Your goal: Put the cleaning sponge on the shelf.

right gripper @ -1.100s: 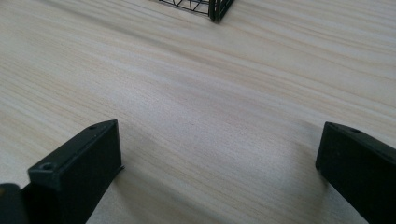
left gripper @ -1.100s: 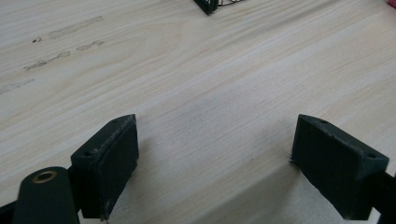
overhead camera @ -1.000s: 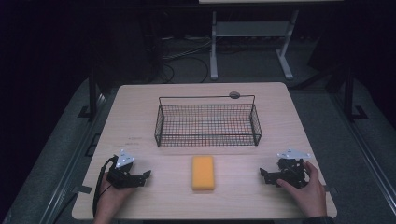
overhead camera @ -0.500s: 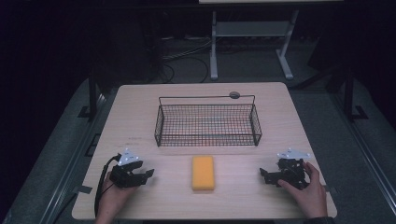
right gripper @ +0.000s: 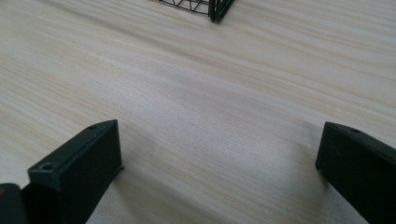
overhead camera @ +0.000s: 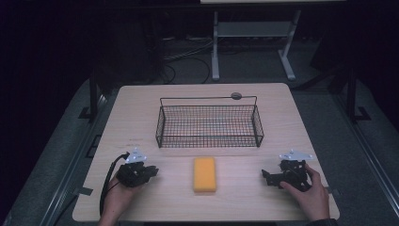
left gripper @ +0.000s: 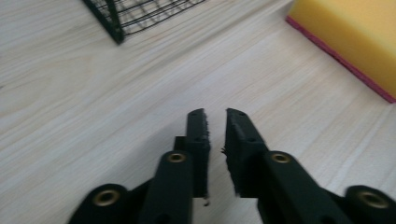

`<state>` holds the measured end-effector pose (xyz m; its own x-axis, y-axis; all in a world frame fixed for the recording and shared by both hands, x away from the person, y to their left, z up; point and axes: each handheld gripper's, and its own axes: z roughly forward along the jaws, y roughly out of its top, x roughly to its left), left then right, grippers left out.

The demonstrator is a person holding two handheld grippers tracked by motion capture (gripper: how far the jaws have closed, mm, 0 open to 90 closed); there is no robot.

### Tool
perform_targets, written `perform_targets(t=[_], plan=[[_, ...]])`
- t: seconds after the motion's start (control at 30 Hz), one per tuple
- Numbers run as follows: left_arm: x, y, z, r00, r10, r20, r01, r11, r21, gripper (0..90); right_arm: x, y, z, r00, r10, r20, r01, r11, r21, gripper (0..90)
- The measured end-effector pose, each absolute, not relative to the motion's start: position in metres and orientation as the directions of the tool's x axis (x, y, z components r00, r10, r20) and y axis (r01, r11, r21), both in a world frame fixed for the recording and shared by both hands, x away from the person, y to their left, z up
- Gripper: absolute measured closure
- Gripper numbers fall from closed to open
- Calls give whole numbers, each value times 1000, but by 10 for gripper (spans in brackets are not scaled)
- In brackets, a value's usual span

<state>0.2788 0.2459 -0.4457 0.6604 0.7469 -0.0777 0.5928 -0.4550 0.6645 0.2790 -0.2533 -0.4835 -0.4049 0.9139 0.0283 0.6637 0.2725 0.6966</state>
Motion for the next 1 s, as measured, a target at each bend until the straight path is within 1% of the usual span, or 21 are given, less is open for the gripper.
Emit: perform_targets(t=[0.1, 0.3, 1.0], plan=[[280, 241, -444, 673, 736, -76, 587, -470, 659, 894, 279, -253, -484, -406, 914, 28, 663, 273, 697, 0], [282, 232, -440, 683, 727, -70, 586, -487, 648, 896, 279, -253, -484, -406, 913, 28, 663, 274, 697, 0], [299, 187, -436, 737, 672, -72, 543, -524, 656, 896, 279, -253, -484, -407, 913, 27, 663, 275, 697, 0]])
